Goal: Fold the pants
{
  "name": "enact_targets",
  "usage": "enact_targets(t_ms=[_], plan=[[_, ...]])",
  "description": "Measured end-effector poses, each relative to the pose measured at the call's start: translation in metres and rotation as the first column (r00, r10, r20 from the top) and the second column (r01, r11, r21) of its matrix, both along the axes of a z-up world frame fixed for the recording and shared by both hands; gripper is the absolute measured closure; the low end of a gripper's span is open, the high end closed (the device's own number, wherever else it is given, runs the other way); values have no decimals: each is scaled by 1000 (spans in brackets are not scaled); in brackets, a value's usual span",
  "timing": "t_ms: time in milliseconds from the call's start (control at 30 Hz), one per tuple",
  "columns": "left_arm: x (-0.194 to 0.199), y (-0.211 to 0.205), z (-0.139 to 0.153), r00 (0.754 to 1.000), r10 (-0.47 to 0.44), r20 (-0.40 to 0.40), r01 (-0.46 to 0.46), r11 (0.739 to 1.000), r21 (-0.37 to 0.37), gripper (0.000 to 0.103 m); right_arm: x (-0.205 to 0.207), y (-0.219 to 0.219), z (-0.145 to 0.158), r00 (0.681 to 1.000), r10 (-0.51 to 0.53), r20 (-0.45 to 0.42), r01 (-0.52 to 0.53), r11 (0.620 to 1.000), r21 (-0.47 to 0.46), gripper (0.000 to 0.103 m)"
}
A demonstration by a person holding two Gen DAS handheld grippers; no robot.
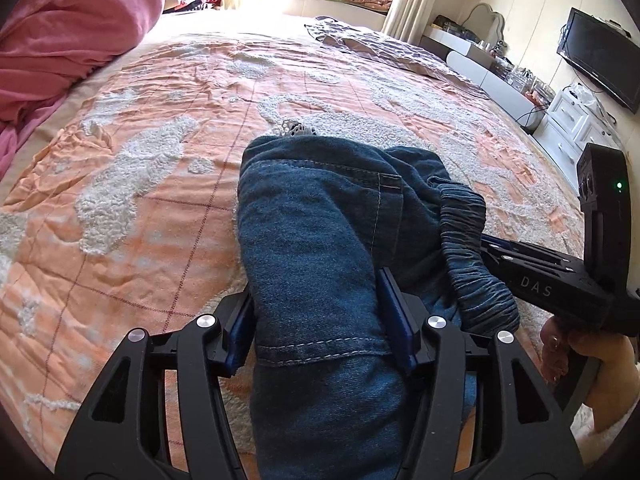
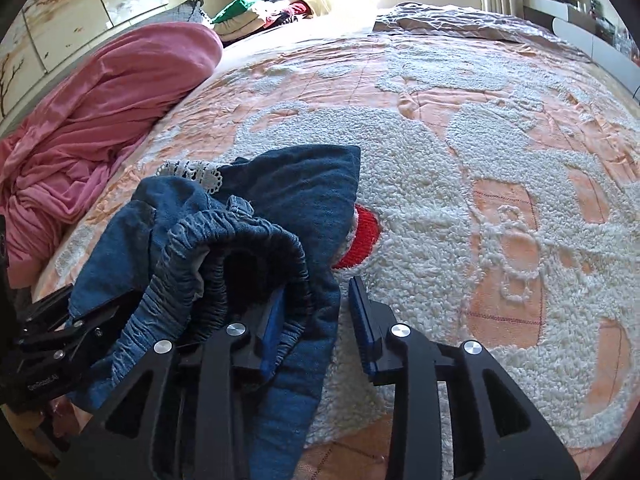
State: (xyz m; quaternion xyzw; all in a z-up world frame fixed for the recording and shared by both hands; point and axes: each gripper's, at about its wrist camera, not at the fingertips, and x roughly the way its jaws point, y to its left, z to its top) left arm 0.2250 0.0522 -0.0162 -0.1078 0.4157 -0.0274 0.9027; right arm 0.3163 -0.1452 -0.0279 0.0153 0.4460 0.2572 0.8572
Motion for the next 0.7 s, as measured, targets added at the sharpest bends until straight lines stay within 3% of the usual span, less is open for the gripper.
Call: enact_targets(t_ms=[200, 433, 700], plan=[[0, 1, 0, 1000, 1, -3, -1, 1000, 4, 51, -3, 0, 0, 1000, -16, -4, 16, 1000, -16, 70], [0, 1, 0, 1000, 3, -3, -3, 1000, 6, 48, -18, -12, 10, 1000, -19, -6, 19, 999, -26, 44], [-2, 1, 1, 1000, 3, -3, -3, 1000, 9, 43, -33, -30, 16, 999, -54, 0, 54, 999, 4, 31]])
